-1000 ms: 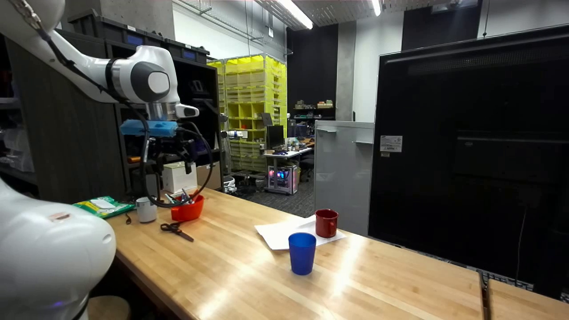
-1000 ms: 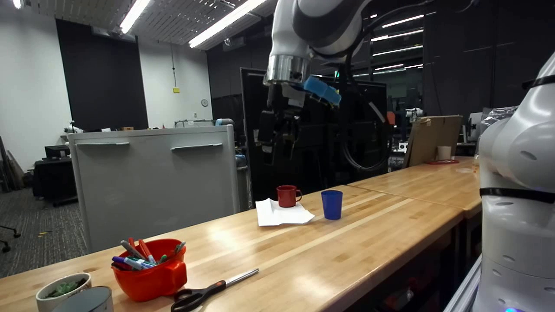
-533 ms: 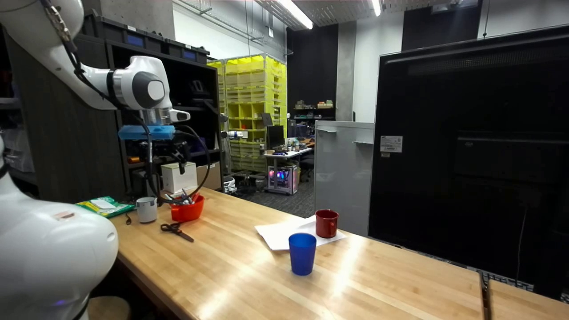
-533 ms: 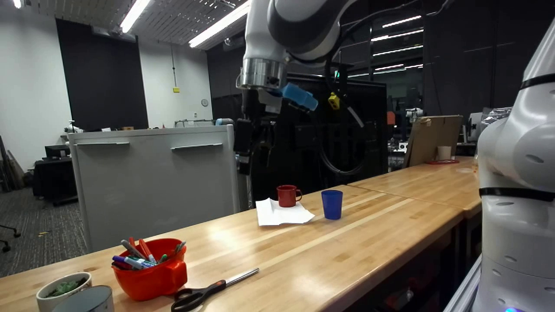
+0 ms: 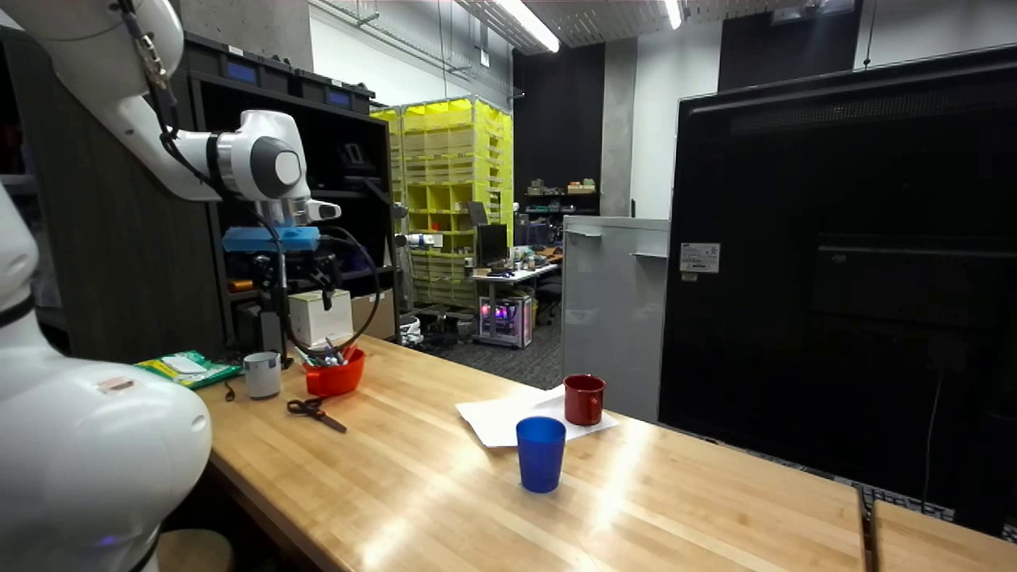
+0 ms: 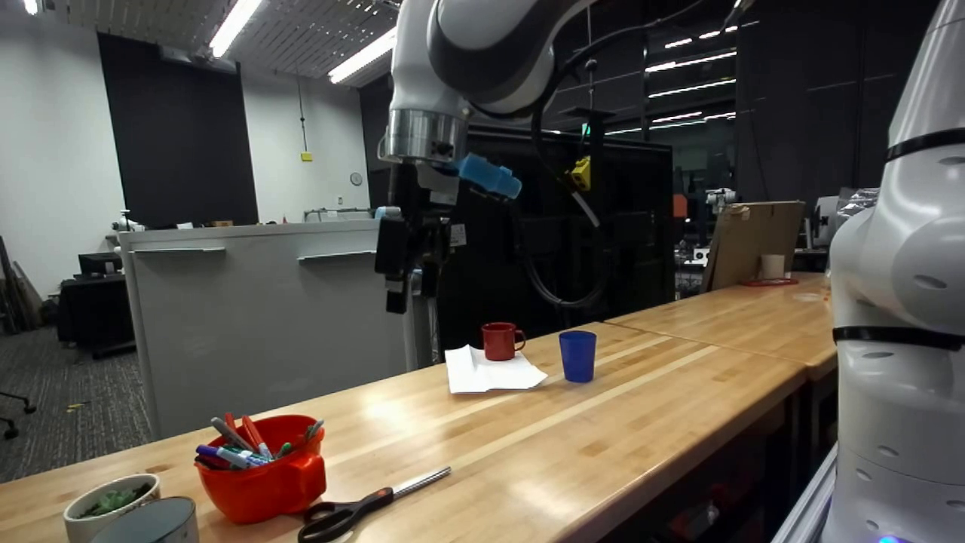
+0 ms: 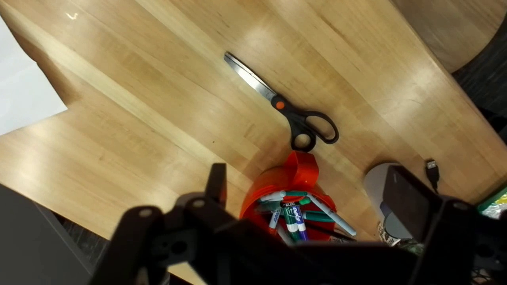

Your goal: Remove one marker from the red cup

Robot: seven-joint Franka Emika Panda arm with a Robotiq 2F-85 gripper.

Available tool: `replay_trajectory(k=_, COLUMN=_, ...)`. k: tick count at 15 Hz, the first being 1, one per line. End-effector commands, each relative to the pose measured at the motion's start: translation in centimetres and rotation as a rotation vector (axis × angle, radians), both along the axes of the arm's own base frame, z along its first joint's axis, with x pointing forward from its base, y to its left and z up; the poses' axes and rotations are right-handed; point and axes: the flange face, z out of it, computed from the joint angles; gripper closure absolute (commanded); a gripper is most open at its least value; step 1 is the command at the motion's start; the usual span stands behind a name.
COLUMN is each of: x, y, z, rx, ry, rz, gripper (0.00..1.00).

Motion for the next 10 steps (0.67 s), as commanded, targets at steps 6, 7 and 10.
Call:
replay_trajectory(k=6, x=1.5, y=2.4, z=-0.8, rx=-0.007, ry=0.033, rz=0.078, gripper=0.0)
replay_trajectory(k=7, x=1.9, y=3.1, z=-1.0, rx=-0.015, ry=0.038, rz=0.093, gripper=0.0)
replay_trajectory(k=10, x=3.0, y=5.2, z=-1.7, rx=-0.037, ry=0.047, rz=0.149, gripper=0.0)
